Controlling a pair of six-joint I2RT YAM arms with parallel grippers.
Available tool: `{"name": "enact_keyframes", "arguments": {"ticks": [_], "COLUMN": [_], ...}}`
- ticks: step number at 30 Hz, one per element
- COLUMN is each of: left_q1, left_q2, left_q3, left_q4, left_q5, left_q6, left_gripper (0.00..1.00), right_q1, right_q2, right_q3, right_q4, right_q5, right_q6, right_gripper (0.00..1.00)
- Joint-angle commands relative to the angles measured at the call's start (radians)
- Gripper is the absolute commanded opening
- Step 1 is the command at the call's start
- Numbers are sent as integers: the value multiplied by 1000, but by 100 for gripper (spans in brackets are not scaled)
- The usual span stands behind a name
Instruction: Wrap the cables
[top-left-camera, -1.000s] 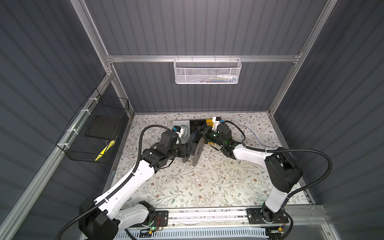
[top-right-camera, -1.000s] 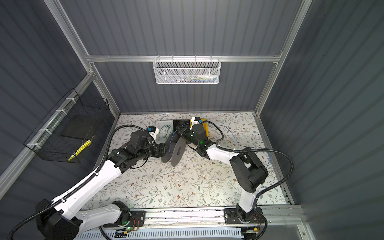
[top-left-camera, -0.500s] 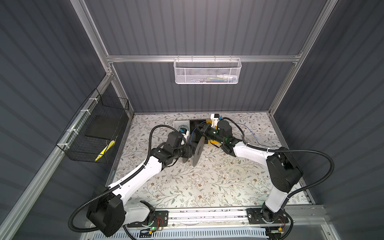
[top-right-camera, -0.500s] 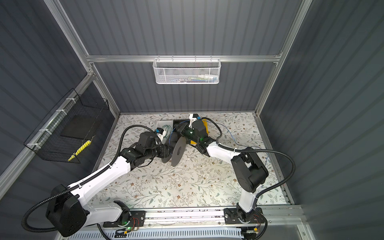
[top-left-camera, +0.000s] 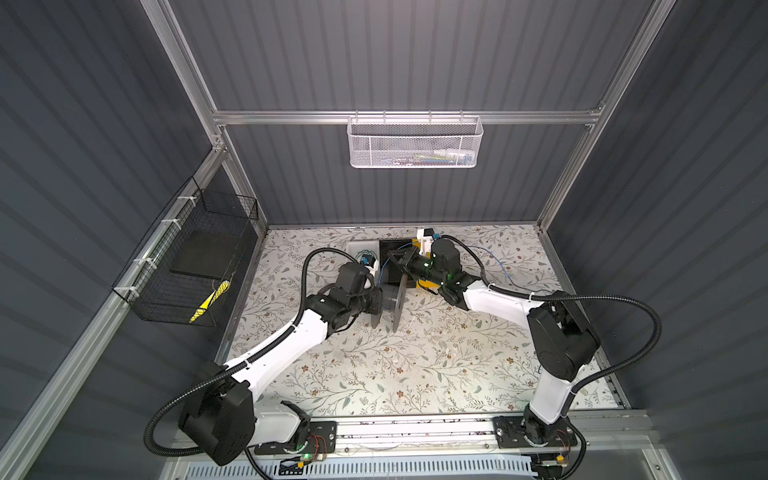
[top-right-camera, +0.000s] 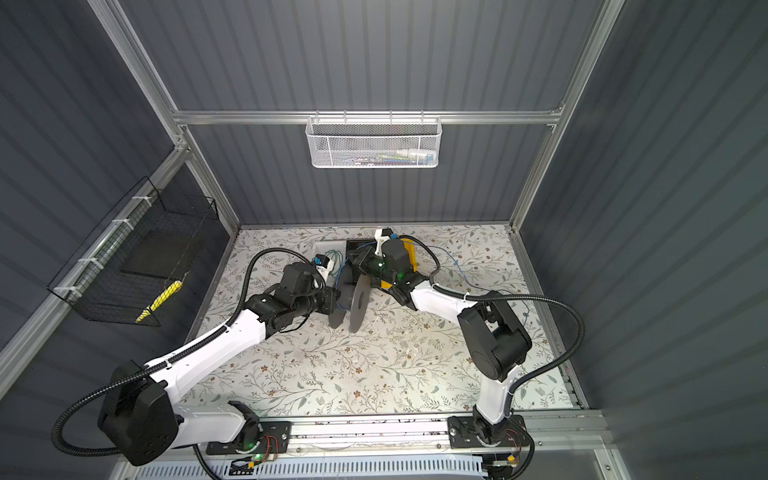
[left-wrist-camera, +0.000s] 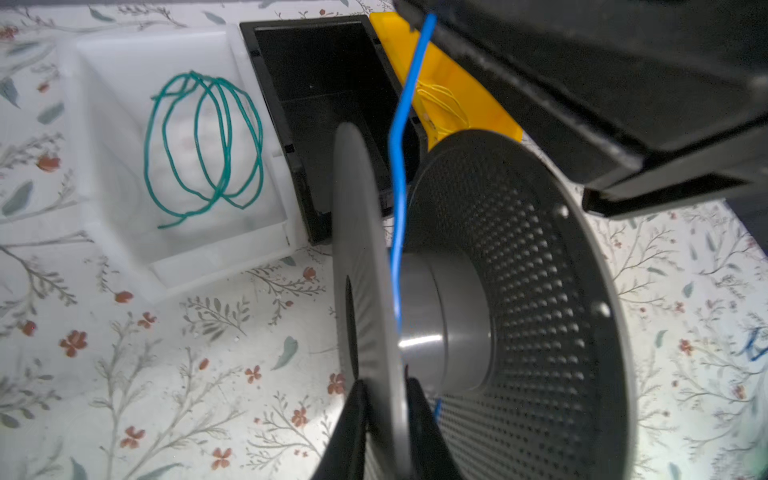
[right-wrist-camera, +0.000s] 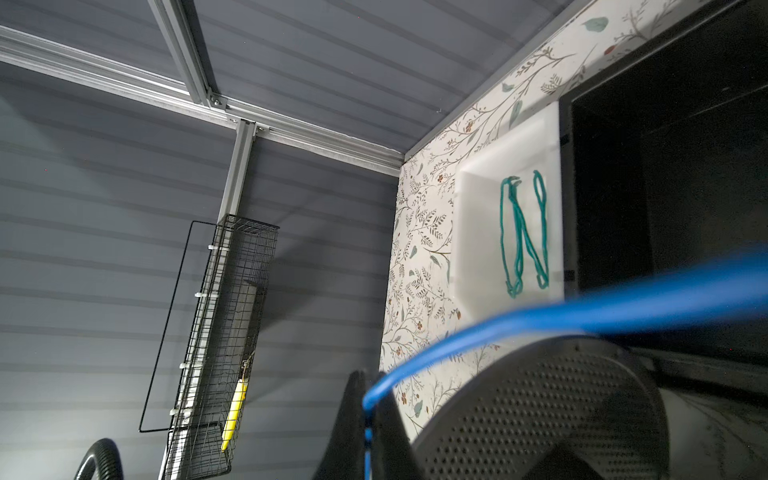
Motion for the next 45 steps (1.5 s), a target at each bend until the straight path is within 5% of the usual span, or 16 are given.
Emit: {"name": "enact_keyframes", "arguments": {"ticks": [1, 13, 19, 25, 32, 39, 45], "left_q1": [0, 0, -1, -1, -1, -1, -1], "left_q2": [11, -20, -50, -32, 9, 35, 60], "left_q3": [7, 45, 140, 281, 447, 555, 598], "left_q4": [-4, -63, -200, -367, -521, -605, -645], "left_q5": [11, -19, -59, -50, -148, -220, -217], "left_q6": [11, -15, 1, 68, 137, 174, 184], "left_gripper": [4, 0, 0, 0, 0, 0, 0], "right_q1": [-16, -52, -81, -120, -147, -145, -145], "right_q2": [-6, 3, 8, -67, -128, -240, -343], "right_q3": [7, -20, -27, -75, -53, 10, 49], "right_q4": [0, -3, 43, 29, -68, -363, -401], "right_q5": [-17, -80, -213, -305, -518, -736, -880], "right_q6": [-3, -5, -10, -16, -104, -331, -352], "right_gripper": [0, 1, 38, 48, 54, 58, 59]}}
